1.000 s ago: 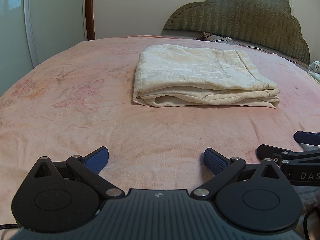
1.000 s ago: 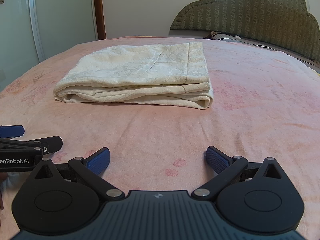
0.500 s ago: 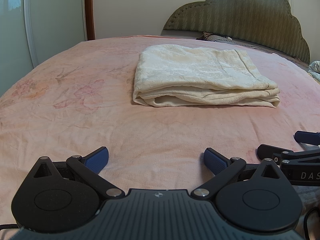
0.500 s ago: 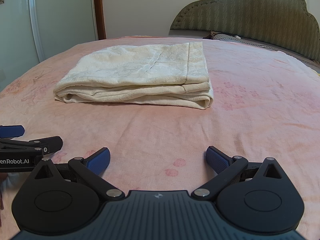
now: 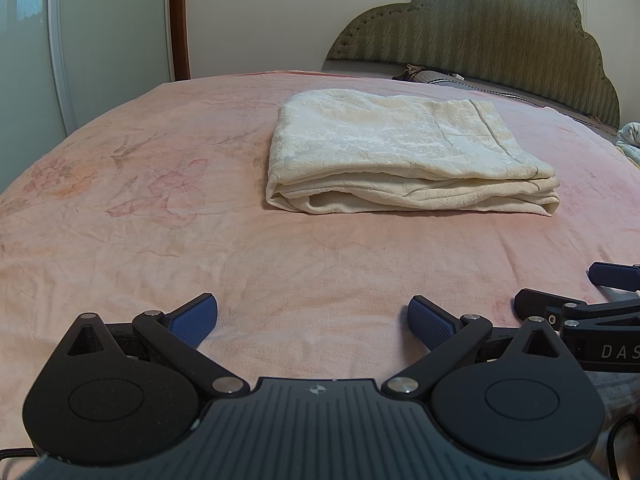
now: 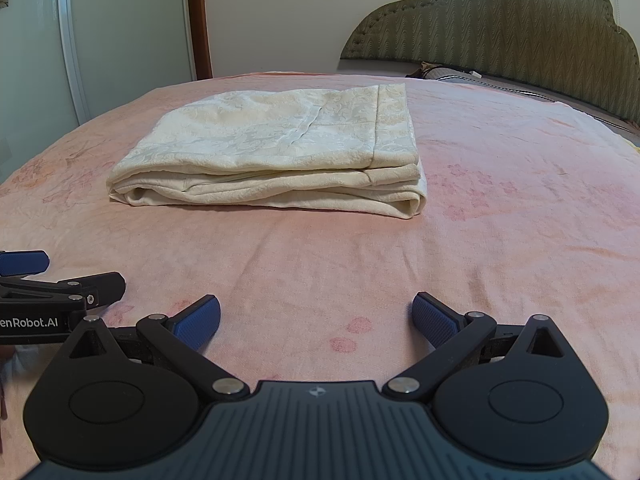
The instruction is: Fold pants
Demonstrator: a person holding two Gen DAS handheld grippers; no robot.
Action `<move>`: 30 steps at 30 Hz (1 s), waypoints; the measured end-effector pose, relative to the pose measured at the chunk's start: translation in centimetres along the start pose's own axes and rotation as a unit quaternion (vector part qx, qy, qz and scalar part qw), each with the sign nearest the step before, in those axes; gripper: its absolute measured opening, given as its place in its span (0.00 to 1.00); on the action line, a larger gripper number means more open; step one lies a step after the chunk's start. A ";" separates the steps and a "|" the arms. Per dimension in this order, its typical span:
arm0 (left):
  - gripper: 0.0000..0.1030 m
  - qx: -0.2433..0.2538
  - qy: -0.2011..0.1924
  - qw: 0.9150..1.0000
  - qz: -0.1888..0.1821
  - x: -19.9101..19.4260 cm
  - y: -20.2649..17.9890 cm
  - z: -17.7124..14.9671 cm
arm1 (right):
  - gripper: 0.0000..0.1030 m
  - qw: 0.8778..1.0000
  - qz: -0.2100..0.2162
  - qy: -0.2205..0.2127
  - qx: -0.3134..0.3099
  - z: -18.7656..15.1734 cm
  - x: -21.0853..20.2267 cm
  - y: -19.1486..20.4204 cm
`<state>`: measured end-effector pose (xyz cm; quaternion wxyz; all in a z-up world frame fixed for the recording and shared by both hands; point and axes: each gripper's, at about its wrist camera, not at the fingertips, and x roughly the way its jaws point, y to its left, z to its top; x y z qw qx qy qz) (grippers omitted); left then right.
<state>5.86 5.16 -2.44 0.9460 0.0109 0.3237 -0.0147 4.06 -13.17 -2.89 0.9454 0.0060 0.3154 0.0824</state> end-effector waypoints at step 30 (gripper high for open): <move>1.00 0.000 0.000 1.000 0.024 -0.3 1.2 0.0 | 1.00 0.998 -0.051 0.009 0.027 0.0 0.1 1.0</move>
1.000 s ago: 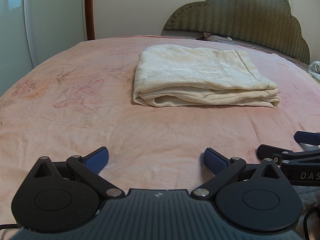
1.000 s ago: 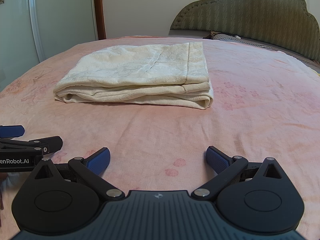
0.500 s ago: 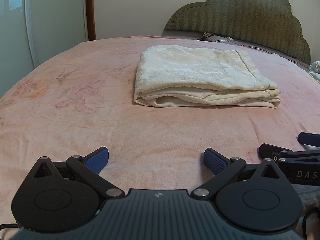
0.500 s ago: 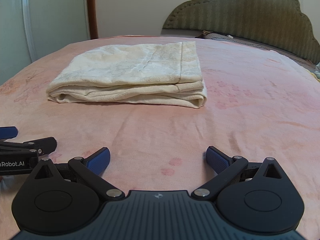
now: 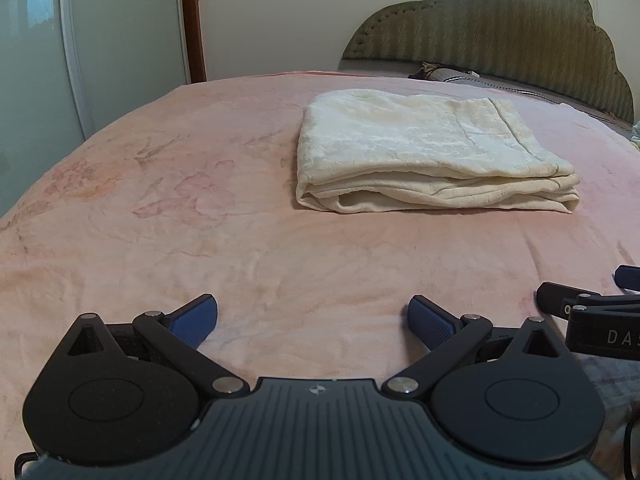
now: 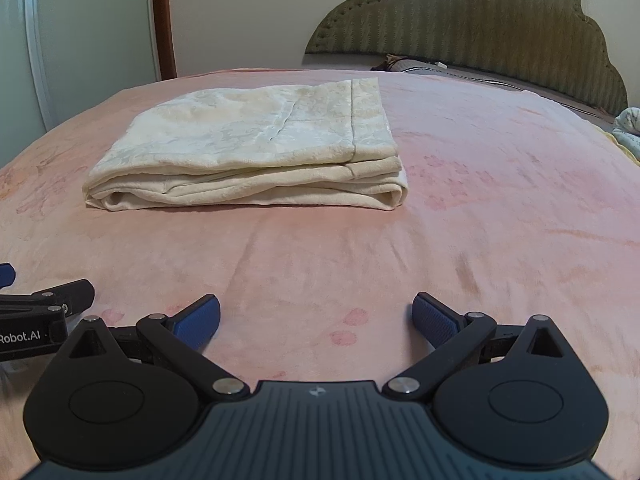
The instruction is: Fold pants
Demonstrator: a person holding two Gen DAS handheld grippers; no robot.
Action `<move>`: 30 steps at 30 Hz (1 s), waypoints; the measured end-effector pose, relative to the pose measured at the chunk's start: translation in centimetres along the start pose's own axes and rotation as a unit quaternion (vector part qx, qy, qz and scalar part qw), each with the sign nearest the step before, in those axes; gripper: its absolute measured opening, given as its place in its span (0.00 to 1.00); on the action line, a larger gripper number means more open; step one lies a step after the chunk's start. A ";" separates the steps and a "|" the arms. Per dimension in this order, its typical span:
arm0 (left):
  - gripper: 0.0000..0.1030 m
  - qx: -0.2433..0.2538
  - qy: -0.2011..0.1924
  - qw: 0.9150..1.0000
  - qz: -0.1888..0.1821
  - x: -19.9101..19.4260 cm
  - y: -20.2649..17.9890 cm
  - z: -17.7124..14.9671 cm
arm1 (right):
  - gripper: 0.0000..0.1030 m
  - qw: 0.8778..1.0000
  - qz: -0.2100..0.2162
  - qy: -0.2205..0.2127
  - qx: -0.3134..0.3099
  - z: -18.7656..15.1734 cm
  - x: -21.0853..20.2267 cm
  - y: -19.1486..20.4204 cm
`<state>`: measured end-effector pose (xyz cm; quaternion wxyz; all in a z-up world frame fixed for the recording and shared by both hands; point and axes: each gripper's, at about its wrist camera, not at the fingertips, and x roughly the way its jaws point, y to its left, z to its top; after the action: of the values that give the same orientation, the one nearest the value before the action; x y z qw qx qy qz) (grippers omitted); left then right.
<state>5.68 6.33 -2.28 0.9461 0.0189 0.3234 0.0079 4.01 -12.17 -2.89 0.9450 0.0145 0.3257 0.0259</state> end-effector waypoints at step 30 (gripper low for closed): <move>1.00 -0.010 0.002 1.000 -0.006 0.1 0.2 -0.1 | 1.00 1.000 0.011 -0.007 0.005 -0.2 -0.2 -0.4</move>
<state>5.73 6.54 -2.40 0.9457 0.0080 0.3250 0.0054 3.70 -12.63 -2.93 0.9468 0.0231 0.3190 0.0346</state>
